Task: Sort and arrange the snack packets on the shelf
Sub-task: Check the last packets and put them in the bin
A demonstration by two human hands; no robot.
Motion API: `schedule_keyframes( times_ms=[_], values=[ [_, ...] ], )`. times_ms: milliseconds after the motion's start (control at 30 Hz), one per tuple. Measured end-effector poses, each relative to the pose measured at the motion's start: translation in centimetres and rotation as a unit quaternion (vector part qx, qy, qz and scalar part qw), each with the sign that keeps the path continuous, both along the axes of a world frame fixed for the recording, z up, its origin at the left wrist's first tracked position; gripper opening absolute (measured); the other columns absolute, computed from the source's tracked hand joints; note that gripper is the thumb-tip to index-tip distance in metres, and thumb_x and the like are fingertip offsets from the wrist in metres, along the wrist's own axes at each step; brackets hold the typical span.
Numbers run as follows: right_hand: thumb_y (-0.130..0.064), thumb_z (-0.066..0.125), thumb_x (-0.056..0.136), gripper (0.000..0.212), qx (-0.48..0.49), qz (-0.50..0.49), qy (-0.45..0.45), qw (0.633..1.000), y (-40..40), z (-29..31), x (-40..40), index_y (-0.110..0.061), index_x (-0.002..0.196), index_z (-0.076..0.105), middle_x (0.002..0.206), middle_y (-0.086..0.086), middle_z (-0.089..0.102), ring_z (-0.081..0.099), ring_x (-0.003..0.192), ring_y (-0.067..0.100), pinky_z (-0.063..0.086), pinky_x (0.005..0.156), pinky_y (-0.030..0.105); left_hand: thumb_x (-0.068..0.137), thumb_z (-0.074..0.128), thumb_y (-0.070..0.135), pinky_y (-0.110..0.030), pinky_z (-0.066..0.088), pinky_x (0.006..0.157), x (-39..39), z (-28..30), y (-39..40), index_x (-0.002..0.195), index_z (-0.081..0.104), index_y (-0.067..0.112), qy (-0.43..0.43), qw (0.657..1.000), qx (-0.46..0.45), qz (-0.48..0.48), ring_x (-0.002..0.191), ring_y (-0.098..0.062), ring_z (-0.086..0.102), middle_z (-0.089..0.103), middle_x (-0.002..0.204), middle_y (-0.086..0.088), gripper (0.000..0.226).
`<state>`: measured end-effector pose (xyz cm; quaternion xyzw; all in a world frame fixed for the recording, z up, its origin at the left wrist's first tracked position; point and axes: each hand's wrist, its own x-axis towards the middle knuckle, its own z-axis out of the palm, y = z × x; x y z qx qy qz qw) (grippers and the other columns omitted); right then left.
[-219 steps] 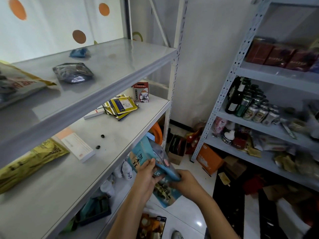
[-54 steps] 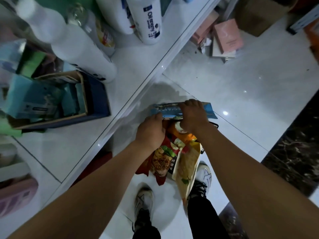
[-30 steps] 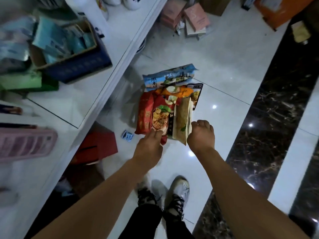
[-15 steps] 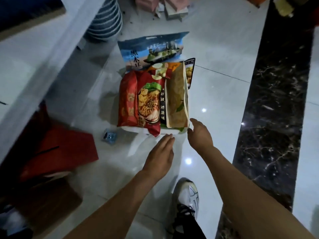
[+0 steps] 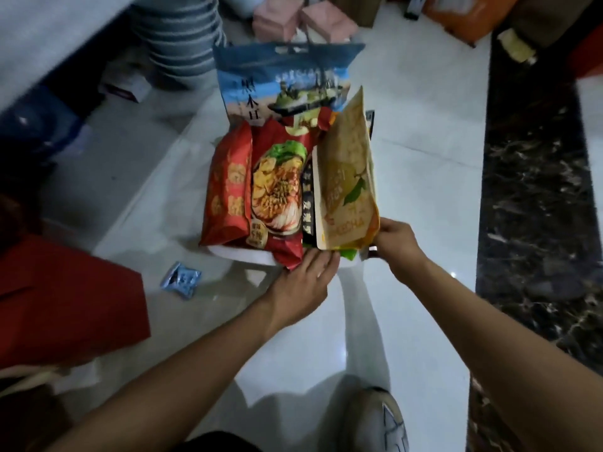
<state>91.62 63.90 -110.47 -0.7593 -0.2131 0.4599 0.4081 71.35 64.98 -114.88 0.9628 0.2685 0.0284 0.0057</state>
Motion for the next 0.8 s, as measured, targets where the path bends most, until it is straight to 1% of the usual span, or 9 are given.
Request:
schedule_keyframes(
  times_ms=[133,267,400,500,567,633,667,733,800],
  values=[
    [0.012,0.052,0.086,0.039,0.003,0.016,0.003,1.0,0.6,-0.1,-2.1,0.001,0.12,0.067,0.106,0.02,0.07,0.07,0.084,0.035,0.058,0.056,0.033,0.085,0.055,0.021,-0.037,0.048,0.095,-2.3,0.6,1.0,0.136,0.049,0.003,0.008,1.0,-0.012,-0.002,0.114,-0.03,0.056,0.059,0.125,-0.012,0.054],
    [0.013,0.051,0.087,0.036,0.022,0.031,0.016,0.999,2.4,-0.3,-5.4,0.001,0.115,0.07,0.099,0.026,0.068,0.062,0.069,0.032,0.055,0.052,0.029,0.082,0.056,0.02,-0.04,0.045,0.101,-5.4,1.3,2.5,0.133,0.047,-0.001,0.011,0.999,-0.023,0.026,0.112,-0.033,0.055,0.06,0.121,-0.015,0.056],
    [0.013,0.052,0.087,0.039,0.029,0.045,0.03,0.998,5.0,-0.4,-8.4,0.004,0.123,0.064,0.108,0.023,0.067,0.061,0.074,0.031,0.056,0.051,0.028,0.079,0.055,0.018,-0.042,0.042,0.106,-8.2,1.2,3.6,0.13,0.058,0.003,0.01,0.996,-0.049,0.081,0.117,-0.032,0.057,0.062,0.126,-0.013,0.053],
    [0.014,0.05,0.089,0.036,0.045,0.051,0.056,0.996,6.9,-0.1,-11.0,0.004,0.121,0.063,0.1,0.015,0.067,0.066,0.076,0.031,0.06,0.055,0.032,0.081,0.048,0.019,-0.043,0.042,0.107,-10.5,1.6,5.2,0.128,0.06,0.004,0.017,0.99,-0.051,0.127,0.118,-0.03,0.057,0.063,0.125,-0.012,0.051],
    [0.013,0.052,0.091,0.036,0.055,0.05,0.081,0.994,8.0,0.0,-13.1,-0.001,0.123,0.062,0.094,0.01,0.067,0.07,0.081,0.034,0.062,0.063,0.04,0.082,0.044,0.019,-0.043,0.044,0.106,-12.0,2.1,5.9,0.127,0.06,0.004,0.04,0.985,-0.05,0.163,0.117,-0.03,0.058,0.064,0.124,-0.013,0.05],
    [0.012,0.054,0.09,0.034,0.065,0.049,0.087,0.993,9.2,-0.5,-15.7,-0.005,0.117,0.064,0.095,0.011,0.068,0.07,0.086,0.037,0.062,0.068,0.045,0.083,0.042,0.02,-0.042,0.046,0.104,-13.8,2.1,6.7,0.125,0.062,0.002,0.058,0.978,-0.041,0.198,0.116,-0.03,0.061,0.065,0.123,-0.015,0.05],
    [0.012,0.055,0.089,0.031,0.067,0.052,0.078,0.993,10.0,-0.7,-16.9,-0.001,0.115,0.066,0.097,0.013,0.068,0.07,0.087,0.037,0.062,0.069,0.047,0.084,0.043,0.021,-0.042,0.046,0.102,-14.6,2.2,7.0,0.124,0.063,0.001,0.064,0.974,-0.035,0.217,0.115,-0.03,0.062,0.065,0.123,-0.016,0.049],
    [0.012,0.055,0.085,0.025,0.069,0.042,0.062,0.995,11.4,-1.2,-19.0,0.007,0.107,0.068,0.095,0.02,0.067,0.068,0.091,0.039,0.061,0.07,0.053,0.083,0.056,0.023,-0.042,0.049,0.099,-16.1,2.3,7.6,0.125,0.062,0.001,0.061,0.967,-0.015,0.245,0.115,-0.031,0.062,0.064,0.124,-0.017,0.048],
    [0.01,0.055,0.081,0.021,0.078,0.047,0.059,0.994,12.7,-1.5,-21.0,0.002,0.094,0.07,0.094,0.023,0.067,0.067,0.091,0.042,0.06,0.068,0.055,0.078,0.073,0.029,-0.041,0.047,0.102,-17.3,3.0,8.4,0.133,0.055,0.001,0.092,0.953,-0.016,0.289,0.121,-0.031,0.056,0.058,0.131,-0.017,0.064]
  ],
)
